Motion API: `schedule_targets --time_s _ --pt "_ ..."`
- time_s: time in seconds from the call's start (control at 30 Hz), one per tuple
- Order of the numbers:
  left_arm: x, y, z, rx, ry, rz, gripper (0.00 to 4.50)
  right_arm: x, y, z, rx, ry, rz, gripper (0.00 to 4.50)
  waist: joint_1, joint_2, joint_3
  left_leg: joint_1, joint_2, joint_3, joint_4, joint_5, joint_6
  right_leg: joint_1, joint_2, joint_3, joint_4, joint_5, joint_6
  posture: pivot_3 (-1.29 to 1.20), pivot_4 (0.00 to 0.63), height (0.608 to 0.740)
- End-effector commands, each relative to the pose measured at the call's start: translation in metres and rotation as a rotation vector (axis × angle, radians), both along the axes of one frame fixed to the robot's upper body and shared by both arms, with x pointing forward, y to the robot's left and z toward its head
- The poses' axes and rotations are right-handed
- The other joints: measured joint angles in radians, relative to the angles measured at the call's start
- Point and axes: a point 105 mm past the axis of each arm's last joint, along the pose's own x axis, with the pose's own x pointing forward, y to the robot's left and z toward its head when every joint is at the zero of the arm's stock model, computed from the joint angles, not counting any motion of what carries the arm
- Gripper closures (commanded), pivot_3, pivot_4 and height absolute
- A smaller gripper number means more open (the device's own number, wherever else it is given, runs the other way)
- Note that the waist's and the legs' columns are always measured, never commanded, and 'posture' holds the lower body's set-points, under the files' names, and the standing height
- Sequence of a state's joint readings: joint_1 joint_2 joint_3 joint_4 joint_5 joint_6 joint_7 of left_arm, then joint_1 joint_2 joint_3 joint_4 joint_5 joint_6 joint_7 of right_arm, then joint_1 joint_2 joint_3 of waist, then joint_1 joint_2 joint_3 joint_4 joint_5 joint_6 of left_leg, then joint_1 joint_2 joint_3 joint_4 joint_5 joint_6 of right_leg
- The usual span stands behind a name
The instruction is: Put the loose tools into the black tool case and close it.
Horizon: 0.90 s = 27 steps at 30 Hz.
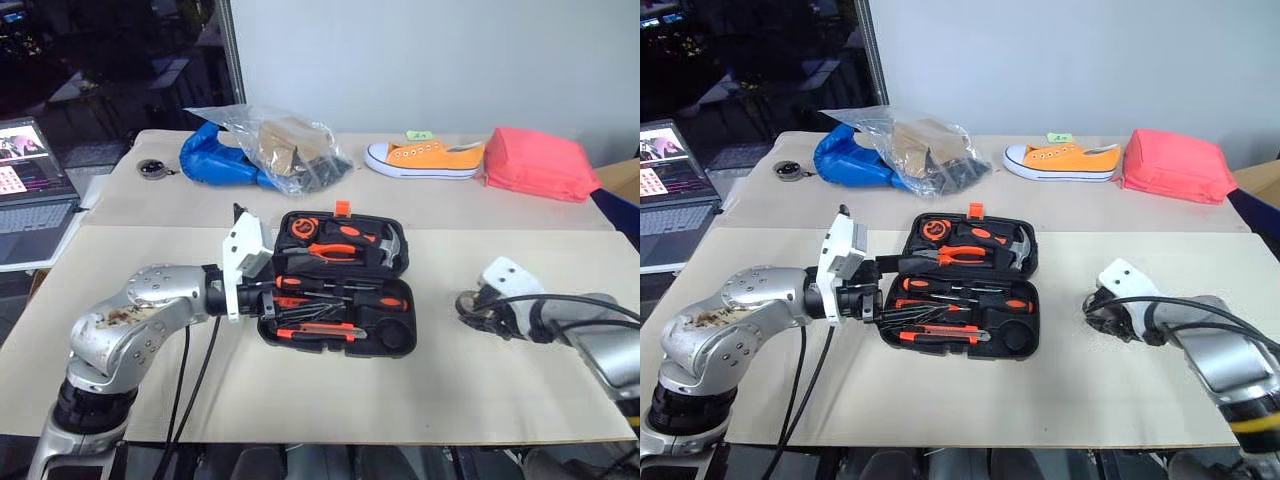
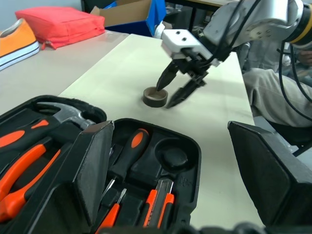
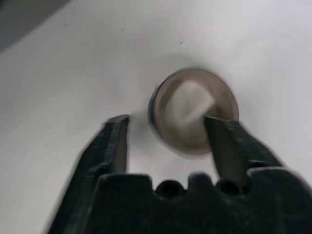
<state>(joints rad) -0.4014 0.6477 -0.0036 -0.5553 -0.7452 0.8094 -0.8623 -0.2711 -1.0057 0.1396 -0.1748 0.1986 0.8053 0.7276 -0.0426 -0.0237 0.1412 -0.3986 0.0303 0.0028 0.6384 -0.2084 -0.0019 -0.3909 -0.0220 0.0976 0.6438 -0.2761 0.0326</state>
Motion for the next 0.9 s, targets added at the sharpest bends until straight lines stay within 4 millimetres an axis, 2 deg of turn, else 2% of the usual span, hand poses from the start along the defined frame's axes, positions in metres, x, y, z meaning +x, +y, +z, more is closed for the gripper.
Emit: schedule_targets --time_s 0.03,0.07,0.1,0.13,0.17,0.27,0.3,0.4,0.47,0.53,0.7,0.9 --pt "-0.005 0.005 0.004 0.007 -0.031 -0.004 0.49 0.007 -0.002 0.001 -0.063 -0.009 0.048 3.52 0.0 0.0 0.0 0.0 0.0 0.0 0.0 0.0 0.0 0.0 0.0 0.0 0.0 0.0 0.0 0.0 0.15 0.74" --pt "-0.006 0.007 0.003 0.01 -0.028 -0.004 0.49 0.006 -0.001 0.003 -0.064 -0.006 0.072 3.7 0.0 0.0 0.0 0.0 0.0 0.0 0.0 0.0 0.0 0.0 0.0 0.0 0.0 0.0 0.0 0.0 0.15 0.74" --pt "-0.007 0.007 0.002 0.011 -0.023 -0.005 0.49 0.006 -0.001 0.006 -0.068 -0.008 0.09 4.2 0.0 0.0 0.0 0.001 0.0 0.0 0.0 0.0 0.0 0.0 0.0 0.0 0.0 0.0 0.0 0.0 0.15 0.74" --pt "-0.007 0.007 0.001 0.012 -0.02 -0.007 0.49 0.004 0.0 0.012 -0.06 -0.009 0.119 4.46 0.0 0.0 0.0 0.001 0.0 0.0 0.0 0.0 0.0 0.0 0.0 0.0 0.001 0.0 0.0 0.0 0.15 0.74" --pt "-0.008 0.007 0.001 0.013 -0.018 -0.009 0.49 0.003 0.001 0.016 -0.056 -0.01 0.139 4.46 0.001 0.0 0.0 0.001 0.0 0.0 0.0 0.0 0.0 0.0 0.0 0.0 0.001 0.0 0.0 0.0 0.15 0.74" --pt "-0.012 0.012 -0.003 0.021 -0.003 -0.011 0.49 -0.014 0.036 0.05 0.055 -0.004 0.322 4.46 0.002 0.002 0.001 0.0 0.0 0.0 0.0 0.0 0.0 0.0 0.0 0.0 0.001 0.0 0.0 0.0 0.15 0.74" --pt "-0.013 0.012 -0.004 0.025 -0.001 -0.012 0.49 -0.019 0.043 0.056 0.072 0.004 0.361 4.46 -0.001 0.003 0.002 0.0 0.0 0.0 0.0 0.0 0.0 0.0 0.0 0.0 0.001 0.0 0.0 0.0 0.15 0.74" --pt "-0.016 0.016 -0.007 0.021 0.02 0.015 0.49 -0.035 0.083 0.066 0.116 0.031 0.525 4.46 -0.006 0.003 0.002 0.0 0.002 -0.001 0.0 0.0 0.0 0.0 0.001 0.0 0.001 0.0 0.0 0.0 0.15 0.74" --pt "-0.018 0.021 -0.009 0.025 0.03 0.03 0.49 -0.04 0.108 0.06 0.126 0.06 0.605 4.46 -0.005 0.002 0.003 0.001 0.002 -0.001 0.0 0.0 0.0 -0.001 0.001 0.0 0.002 0.0 0.0 0.0 0.15 0.74" --pt "-0.021 0.024 -0.01 0.031 0.031 0.034 0.49 -0.039 0.119 0.047 0.105 0.089 0.631 4.46 -0.001 0.001 0.003 0.001 0.003 -0.002 0.0 0.0 0.0 0.0 0.002 -0.002 0.002 0.0 -0.001 0.0 0.15 0.74" --pt "-0.025 0.029 -0.011 0.039 0.03 0.046 0.49 -0.042 0.123 0.027 0.059 0.173 0.651 4.46 0.01 0.001 0.003 0.0 0.001 -0.001 0.0 0.0 0.0 -0.001 -0.002 -0.002 0.001 0.0 -0.001 0.0 0.15 0.74" --pt "-0.038 0.043 -0.017 0.09 0.059 0.02 0.49 -0.053 0.114 0.008 0.004 0.284 0.678 4.46 0.005 0.001 0.003 -0.001 0.001 -0.001 -0.002 0.0 0.0 -0.002 -0.003 -0.002 0.0 0.004 -0.007 0.0 0.15 0.74"
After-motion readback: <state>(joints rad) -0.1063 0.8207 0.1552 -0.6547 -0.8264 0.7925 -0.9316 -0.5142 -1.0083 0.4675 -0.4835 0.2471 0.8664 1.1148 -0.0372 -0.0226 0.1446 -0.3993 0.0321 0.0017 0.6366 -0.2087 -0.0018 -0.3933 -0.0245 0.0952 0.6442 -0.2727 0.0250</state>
